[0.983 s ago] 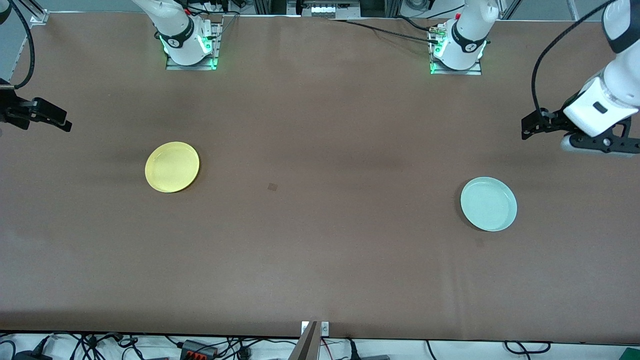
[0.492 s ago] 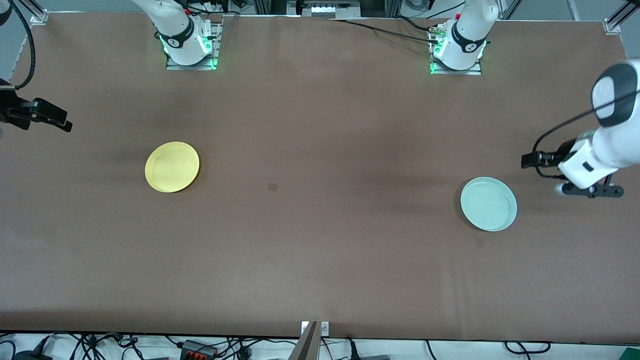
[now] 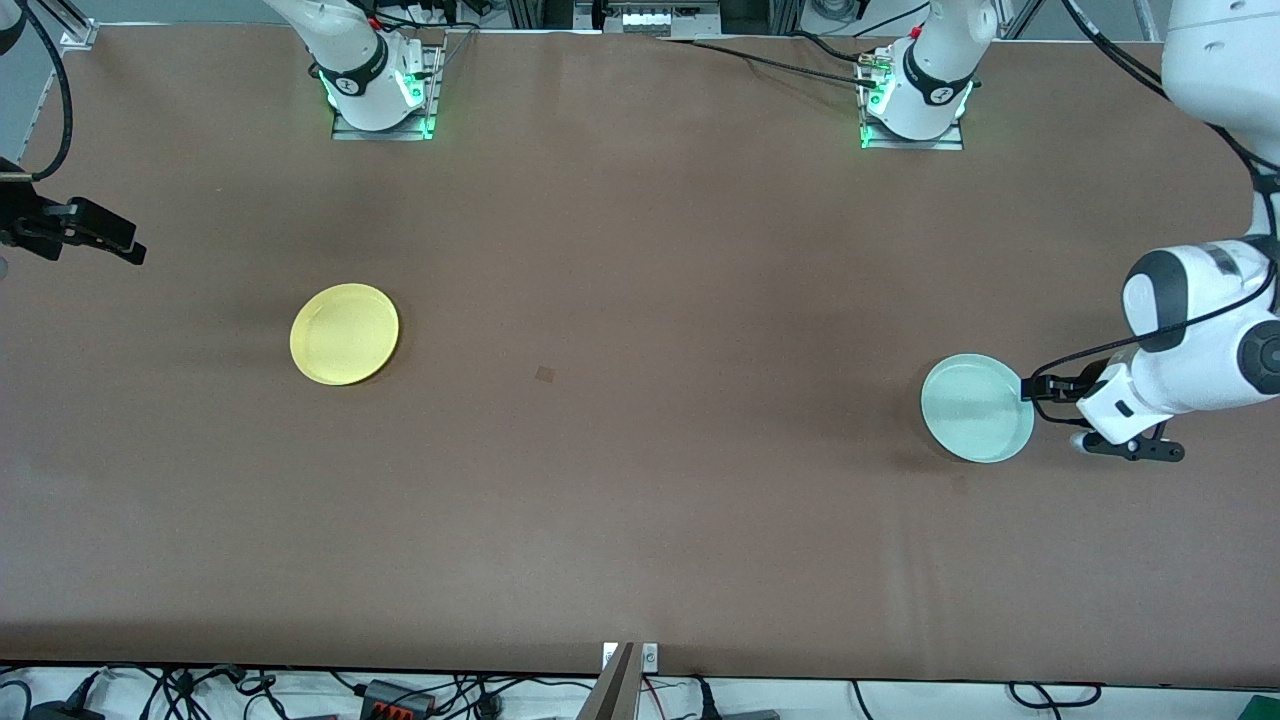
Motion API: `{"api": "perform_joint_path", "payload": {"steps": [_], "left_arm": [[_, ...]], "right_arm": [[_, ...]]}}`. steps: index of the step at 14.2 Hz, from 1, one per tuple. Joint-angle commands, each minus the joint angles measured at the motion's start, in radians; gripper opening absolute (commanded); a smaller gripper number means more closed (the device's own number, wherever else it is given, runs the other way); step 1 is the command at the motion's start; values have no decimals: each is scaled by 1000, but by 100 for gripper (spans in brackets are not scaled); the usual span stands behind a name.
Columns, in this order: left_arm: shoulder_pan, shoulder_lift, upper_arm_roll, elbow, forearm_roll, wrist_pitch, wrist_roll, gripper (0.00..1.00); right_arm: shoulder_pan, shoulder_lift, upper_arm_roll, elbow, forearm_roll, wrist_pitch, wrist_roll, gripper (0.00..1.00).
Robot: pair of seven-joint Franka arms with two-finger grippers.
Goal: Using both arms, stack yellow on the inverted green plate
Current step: 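Reach the left gripper down to the rim of the green plate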
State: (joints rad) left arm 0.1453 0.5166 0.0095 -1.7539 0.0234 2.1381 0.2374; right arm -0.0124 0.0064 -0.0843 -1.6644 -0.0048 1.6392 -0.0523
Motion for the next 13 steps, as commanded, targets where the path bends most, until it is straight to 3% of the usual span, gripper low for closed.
{"api": "perform_joint_path", "payload": {"steps": [1,3,8,13], "left_arm": [[43,57,-16,25,-8,46,45,94],[56,91,-16,27,-81,71,68,87],[106,143,-14,33,-281,75,232,86],[111,170,-14,43,-289,80,238,53]], "right_arm": [[-6,-8,3,-11,-3,-1,-9,100],[-6,-8,3,-11,-1,-1,-12,100],[-4,-3,3,-11,-1,-2,-12,100],[-4,-3,3,-11,-1,-4,-12,100]]}}
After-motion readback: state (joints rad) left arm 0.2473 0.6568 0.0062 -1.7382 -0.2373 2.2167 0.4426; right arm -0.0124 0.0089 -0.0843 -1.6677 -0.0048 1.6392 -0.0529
